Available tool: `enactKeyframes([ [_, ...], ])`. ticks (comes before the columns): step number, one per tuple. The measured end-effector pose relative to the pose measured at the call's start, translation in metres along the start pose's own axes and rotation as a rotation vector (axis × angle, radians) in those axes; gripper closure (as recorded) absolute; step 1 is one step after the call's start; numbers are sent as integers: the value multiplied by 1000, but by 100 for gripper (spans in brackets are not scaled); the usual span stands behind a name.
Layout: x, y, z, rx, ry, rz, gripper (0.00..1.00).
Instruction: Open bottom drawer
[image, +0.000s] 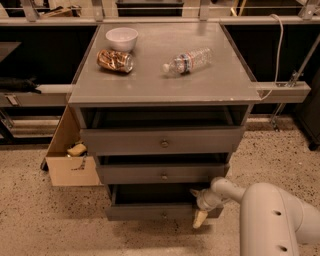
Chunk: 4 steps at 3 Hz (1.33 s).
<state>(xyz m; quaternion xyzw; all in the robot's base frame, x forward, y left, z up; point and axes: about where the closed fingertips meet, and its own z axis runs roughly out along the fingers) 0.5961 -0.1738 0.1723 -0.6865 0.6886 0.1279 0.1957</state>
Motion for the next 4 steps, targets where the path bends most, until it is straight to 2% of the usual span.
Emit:
enactKeyframes([
  [1,1,24,5,-70,14,-8,0],
  [2,9,54,10,-161,42,-15,3],
  [3,9,70,9,-200,56,-27,26],
  [4,3,84,-1,-204,38,-49,50],
])
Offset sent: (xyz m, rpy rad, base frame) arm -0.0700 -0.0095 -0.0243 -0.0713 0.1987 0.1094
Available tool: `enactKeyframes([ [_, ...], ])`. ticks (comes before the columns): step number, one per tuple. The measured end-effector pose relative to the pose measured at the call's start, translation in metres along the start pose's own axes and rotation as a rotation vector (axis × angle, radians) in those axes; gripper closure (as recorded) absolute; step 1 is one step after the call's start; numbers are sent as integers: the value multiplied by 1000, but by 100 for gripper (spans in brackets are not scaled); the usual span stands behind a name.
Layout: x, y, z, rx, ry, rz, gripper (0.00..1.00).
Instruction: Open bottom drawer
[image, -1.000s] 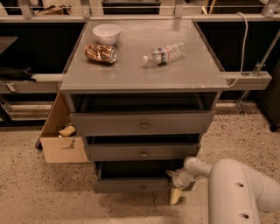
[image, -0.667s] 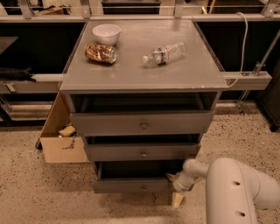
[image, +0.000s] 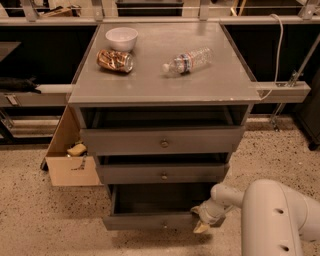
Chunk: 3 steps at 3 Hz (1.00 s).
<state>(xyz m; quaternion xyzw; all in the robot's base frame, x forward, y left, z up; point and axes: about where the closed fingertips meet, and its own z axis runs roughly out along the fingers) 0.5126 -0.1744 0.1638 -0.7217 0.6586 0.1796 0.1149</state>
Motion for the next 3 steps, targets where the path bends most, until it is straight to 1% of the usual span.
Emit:
enactKeyframes([
  [1,0,-1,-2,0,0,0,72],
  [2,-7,19,-5,1,-35,-14,95],
  [3,-7,21,-4,0,-38,-15,0],
])
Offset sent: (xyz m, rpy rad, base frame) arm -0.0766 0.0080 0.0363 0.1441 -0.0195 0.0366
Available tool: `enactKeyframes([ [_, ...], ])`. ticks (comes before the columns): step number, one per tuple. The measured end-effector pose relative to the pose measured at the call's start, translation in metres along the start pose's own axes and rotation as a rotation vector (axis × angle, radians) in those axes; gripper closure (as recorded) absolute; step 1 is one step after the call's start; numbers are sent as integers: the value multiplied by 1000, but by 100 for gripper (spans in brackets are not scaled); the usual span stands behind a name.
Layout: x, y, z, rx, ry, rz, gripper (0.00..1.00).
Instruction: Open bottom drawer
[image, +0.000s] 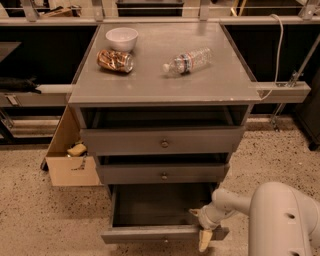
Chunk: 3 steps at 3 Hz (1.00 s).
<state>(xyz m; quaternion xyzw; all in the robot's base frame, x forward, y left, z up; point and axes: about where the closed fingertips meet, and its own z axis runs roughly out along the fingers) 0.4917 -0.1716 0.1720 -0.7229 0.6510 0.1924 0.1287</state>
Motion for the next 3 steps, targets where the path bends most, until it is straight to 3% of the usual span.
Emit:
enactKeyframes([
  [1,0,0,0,0,0,0,0],
  [3,-15,21,-68,81,-24,-66,0],
])
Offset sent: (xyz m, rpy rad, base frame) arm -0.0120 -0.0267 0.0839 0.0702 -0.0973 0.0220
